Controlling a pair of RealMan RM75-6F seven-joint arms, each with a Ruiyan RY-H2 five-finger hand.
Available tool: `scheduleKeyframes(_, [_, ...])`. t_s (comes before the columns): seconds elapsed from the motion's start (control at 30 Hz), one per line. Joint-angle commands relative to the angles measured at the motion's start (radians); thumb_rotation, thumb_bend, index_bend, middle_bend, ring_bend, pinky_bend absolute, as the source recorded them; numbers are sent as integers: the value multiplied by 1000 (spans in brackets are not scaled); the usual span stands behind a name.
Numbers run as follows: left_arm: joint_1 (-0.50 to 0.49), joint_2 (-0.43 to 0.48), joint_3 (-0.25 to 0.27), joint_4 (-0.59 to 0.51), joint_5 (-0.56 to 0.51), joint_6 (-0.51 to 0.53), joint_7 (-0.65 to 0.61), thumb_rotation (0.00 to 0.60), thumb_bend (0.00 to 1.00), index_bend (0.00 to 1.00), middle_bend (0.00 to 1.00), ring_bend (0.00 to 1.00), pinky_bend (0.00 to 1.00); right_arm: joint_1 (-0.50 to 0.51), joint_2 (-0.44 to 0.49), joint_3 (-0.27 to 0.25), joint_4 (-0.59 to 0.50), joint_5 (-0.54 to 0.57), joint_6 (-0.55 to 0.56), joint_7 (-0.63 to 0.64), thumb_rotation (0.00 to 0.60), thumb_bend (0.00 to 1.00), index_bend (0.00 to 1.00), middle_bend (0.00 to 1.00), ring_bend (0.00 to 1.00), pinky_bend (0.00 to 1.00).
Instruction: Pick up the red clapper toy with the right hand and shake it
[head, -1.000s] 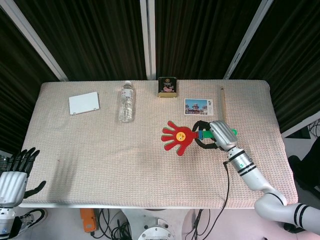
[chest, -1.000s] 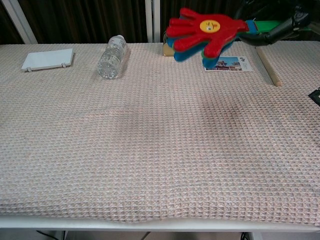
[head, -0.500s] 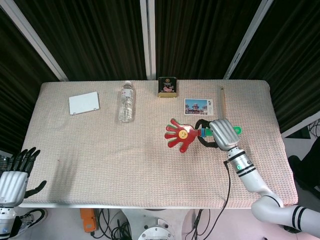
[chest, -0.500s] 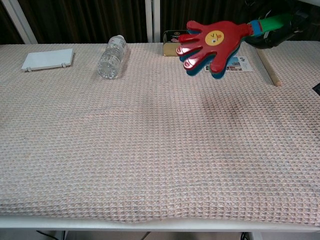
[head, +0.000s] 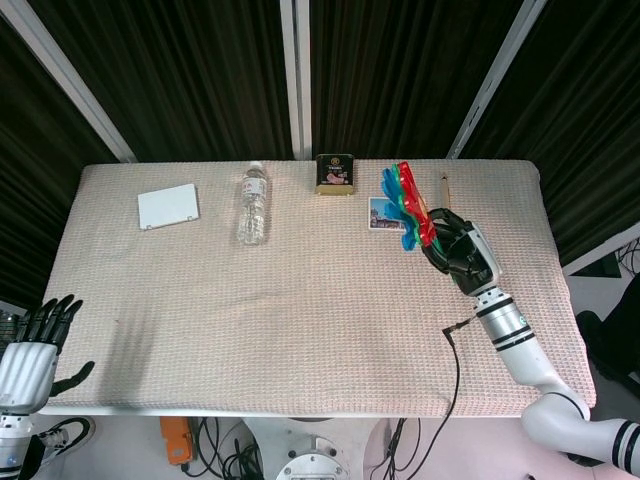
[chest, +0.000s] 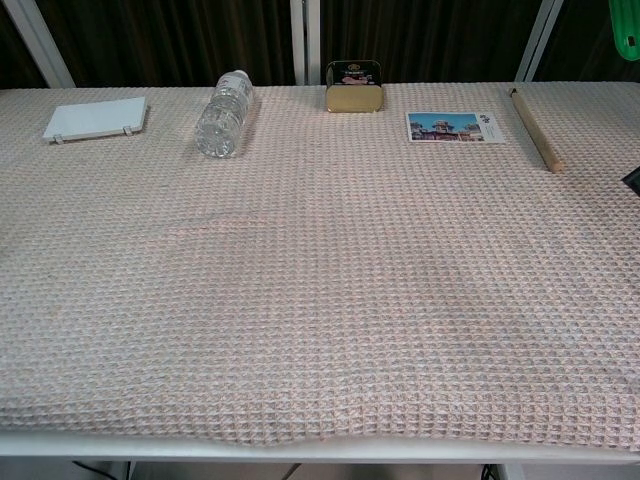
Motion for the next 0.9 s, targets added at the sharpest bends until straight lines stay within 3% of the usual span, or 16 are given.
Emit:
scheduleKeyframes(0.03, [-1, -1, 0, 0, 0, -2, 0, 600, 182, 38, 0, 0, 0, 4, 10, -24, 30, -80, -3, -80, 600, 477, 957, 911, 863, 980])
scheduleKeyframes(0.07, [-1, -1, 0, 1, -1, -3, 0, 600, 182, 38, 0, 0, 0, 12, 3, -36, 43, -93, 1, -129, 600, 477, 957, 911, 863, 980])
scheduleKeyframes(0.17, [-1, -1, 1, 2, -3, -4, -1, 600, 181, 38, 0, 0, 0, 44, -29, -94, 114, -165, 21, -440, 600, 475, 957, 911, 863, 980])
scheduleKeyframes(0.27, [-2, 0, 0, 2, -4, -5, -3, 600, 182, 37, 0, 0, 0, 74, -65, -147, 181, -210, 22, -893, 600, 457, 944, 911, 863, 980])
scheduleKeyframes(0.4, [0, -1, 3, 4, -2, -4, -9, 600, 180, 38, 0, 0, 0, 88, -117, -168, 226, -148, 16, -1384, 600, 445, 937, 912, 863, 980])
scheduleKeyframes(0.47, [1, 0, 3, 7, -3, -3, -12, 600, 180, 38, 0, 0, 0, 88, -137, -171, 213, -78, 7, -1503, 600, 445, 937, 912, 863, 980])
scheduleKeyframes(0.63, [3, 1, 1, 10, -6, 0, -17, 600, 180, 37, 0, 0, 0, 89, -162, -166, 189, 25, 9, -1541, 600, 445, 937, 912, 862, 980])
scheduleKeyframes(0.9, [6, -5, 0, 17, -11, 3, -22, 600, 180, 37, 0, 0, 0, 76, -219, -171, 205, 97, 2, -1341, 600, 442, 922, 912, 862, 980])
